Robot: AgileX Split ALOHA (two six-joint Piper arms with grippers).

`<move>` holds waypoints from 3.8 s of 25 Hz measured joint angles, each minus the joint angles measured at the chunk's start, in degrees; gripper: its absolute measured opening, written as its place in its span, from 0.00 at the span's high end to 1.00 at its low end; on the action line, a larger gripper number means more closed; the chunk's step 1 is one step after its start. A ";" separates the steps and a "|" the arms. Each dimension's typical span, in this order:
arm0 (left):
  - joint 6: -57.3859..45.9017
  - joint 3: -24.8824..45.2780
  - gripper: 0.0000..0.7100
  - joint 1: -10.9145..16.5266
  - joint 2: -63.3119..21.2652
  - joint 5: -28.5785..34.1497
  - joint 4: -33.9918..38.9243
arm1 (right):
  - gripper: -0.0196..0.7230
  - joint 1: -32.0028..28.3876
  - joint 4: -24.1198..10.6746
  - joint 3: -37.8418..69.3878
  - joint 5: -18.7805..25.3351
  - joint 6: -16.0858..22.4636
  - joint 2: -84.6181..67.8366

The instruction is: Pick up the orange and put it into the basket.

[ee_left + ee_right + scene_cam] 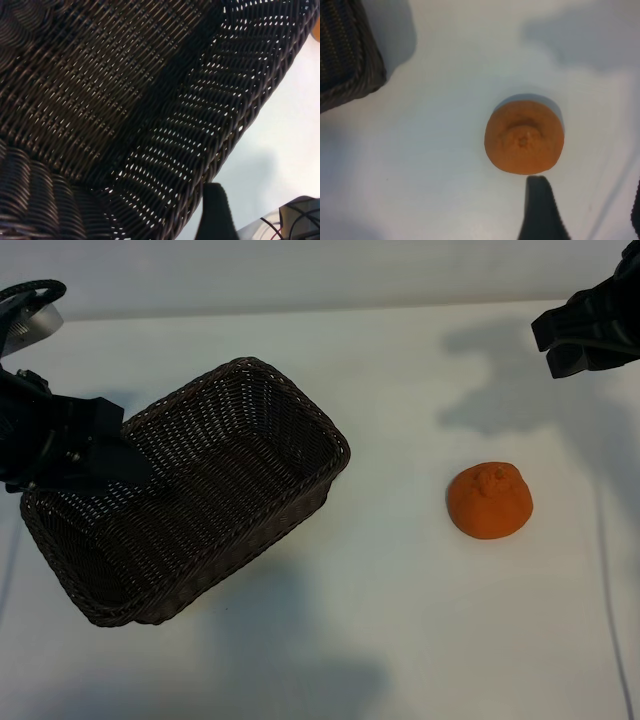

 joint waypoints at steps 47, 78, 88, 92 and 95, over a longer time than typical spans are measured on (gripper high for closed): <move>2.07 0.00 0.26 0.00 -1.13 -2.83 3.53 | 0.39 0.00 0.00 0.00 0.00 0.00 0.00; -41.94 12.80 0.26 0.00 -4.92 -16.62 33.01 | 0.39 0.00 0.06 0.00 -0.50 0.00 0.00; -44.76 15.15 0.26 0.00 -4.92 -19.68 33.01 | 0.39 0.00 0.06 0.00 -0.85 0.00 0.00; -45.03 15.15 0.26 0.00 -4.92 -19.93 33.13 | 0.39 0.00 0.06 0.00 -0.87 0.00 0.00; -45.63 15.15 0.26 0.00 -4.92 -20.12 34.11 | 0.39 0.00 0.06 0.00 -0.87 0.00 0.00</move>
